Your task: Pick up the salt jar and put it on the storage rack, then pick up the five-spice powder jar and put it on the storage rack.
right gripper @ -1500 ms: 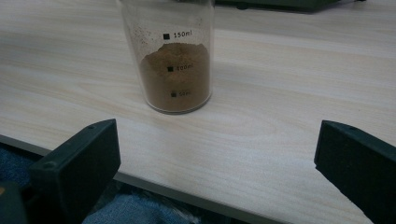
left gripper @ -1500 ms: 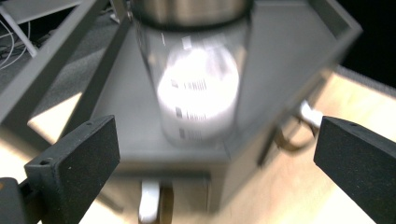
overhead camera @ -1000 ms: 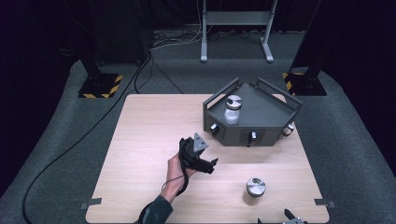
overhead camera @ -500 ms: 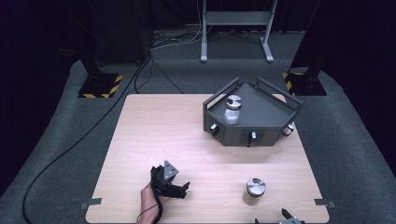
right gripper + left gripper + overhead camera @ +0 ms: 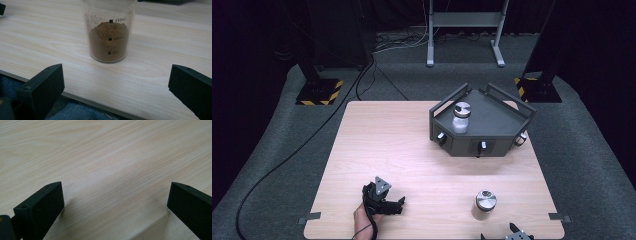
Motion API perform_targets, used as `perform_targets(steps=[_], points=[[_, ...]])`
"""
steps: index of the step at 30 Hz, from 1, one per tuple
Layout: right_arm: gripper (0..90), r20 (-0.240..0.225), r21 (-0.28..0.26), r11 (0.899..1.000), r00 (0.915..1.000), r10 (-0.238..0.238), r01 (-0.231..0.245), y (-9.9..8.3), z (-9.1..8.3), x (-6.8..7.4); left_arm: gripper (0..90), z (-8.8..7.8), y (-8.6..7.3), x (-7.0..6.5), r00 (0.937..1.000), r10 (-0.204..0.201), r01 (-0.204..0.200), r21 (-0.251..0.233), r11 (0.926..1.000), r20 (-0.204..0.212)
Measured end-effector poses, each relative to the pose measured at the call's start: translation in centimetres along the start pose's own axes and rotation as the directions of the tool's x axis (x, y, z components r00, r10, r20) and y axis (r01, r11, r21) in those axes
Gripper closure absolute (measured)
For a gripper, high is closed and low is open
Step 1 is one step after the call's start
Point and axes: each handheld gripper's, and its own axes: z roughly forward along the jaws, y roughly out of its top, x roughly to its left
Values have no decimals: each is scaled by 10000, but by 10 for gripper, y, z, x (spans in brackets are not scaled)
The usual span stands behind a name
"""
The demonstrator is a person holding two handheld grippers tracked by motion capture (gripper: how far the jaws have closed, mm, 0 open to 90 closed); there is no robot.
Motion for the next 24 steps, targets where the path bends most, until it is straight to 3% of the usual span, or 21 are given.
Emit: perform_targets(steps=[3, 9, 15, 24], points=[[0, 77, 23, 10000, 10000, -42, 42, 3, 0, 3, 7, 1, 2, 3, 9998, -158, 157, 108, 9998, 82], [0, 162, 210, 9997, 9998, -129, 125, 11, 1, 7, 9, 2, 3, -2, 9999, 59, -56, 218, 9997, -107], [0, 250, 381, 9991, 9995, -188, 179, 21, 5, 9, 6, 0, 2, -4, 9998, -3, 6, 216, 9998, -174], [0, 166, 621, 9980, 9998, 66, -77, 37, 24, 7, 6, 0, 2, -4, 9999, -12, 16, 222, 9998, -171]])
